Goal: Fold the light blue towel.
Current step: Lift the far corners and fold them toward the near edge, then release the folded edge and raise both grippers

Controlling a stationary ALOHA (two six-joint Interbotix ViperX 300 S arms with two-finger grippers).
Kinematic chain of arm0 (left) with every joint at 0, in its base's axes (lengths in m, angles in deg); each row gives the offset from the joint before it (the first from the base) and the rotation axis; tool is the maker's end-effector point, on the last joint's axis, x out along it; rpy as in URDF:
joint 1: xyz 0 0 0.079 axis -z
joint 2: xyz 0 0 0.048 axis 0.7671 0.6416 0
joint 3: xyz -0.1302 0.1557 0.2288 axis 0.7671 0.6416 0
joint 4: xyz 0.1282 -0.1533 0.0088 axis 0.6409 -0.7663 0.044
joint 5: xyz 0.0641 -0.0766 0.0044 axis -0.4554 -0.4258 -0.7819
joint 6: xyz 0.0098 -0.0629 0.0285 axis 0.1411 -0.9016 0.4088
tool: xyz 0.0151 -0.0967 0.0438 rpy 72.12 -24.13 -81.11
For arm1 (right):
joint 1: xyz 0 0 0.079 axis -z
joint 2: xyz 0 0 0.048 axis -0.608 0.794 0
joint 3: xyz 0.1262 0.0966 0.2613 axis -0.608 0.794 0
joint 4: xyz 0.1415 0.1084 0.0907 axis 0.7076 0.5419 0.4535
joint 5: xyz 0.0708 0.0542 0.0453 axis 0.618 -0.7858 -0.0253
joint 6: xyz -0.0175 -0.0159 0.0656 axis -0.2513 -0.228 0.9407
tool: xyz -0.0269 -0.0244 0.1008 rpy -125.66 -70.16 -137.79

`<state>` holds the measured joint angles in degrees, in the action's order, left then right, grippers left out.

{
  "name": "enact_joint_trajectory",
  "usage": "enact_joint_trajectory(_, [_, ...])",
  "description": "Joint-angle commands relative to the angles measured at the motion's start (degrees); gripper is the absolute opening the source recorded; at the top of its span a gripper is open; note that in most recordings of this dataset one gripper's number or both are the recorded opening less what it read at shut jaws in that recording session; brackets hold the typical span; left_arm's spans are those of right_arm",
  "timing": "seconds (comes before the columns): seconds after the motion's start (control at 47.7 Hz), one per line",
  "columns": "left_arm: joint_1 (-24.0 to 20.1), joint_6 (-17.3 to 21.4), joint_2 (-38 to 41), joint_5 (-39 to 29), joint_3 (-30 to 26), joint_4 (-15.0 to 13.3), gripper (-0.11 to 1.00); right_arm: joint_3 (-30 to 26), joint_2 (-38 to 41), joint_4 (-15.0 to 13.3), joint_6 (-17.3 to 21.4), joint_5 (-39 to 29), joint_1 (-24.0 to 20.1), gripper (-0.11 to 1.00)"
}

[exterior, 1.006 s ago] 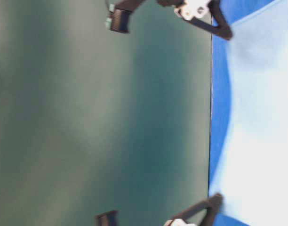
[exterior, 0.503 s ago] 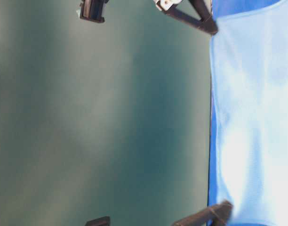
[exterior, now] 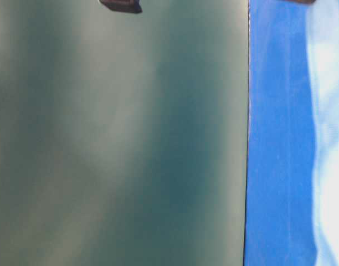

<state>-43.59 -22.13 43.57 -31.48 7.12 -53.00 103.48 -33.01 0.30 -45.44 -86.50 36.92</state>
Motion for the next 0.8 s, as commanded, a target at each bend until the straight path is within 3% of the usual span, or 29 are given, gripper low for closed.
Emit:
enact_joint_trajectory(0.0, [3.0, -1.8, 0.2, 0.3, -1.3, -0.2, 0.12, -0.3, -1.0, 0.1, 1.8, 0.3, -2.5, 0.02])
enact_joint_trajectory(0.21, [6.2, -3.0, 2.6, 0.8, -1.7, -0.2, 0.12, 0.0, -0.4, 0.1, 5.6, 1.3, -5.4, 0.02])
enact_joint_trajectory(0.377, [6.4, -3.3, 4.4, 2.0, -1.4, -0.2, 0.12, 0.1, 2.0, 0.1, 6.4, 2.9, -5.7, 0.02])
enact_joint_trajectory(0.776, [11.7, -3.3, 4.7, 5.7, -1.4, -0.3, 0.12, 0.2, 3.2, 0.4, 7.5, 5.6, -9.3, 0.03])
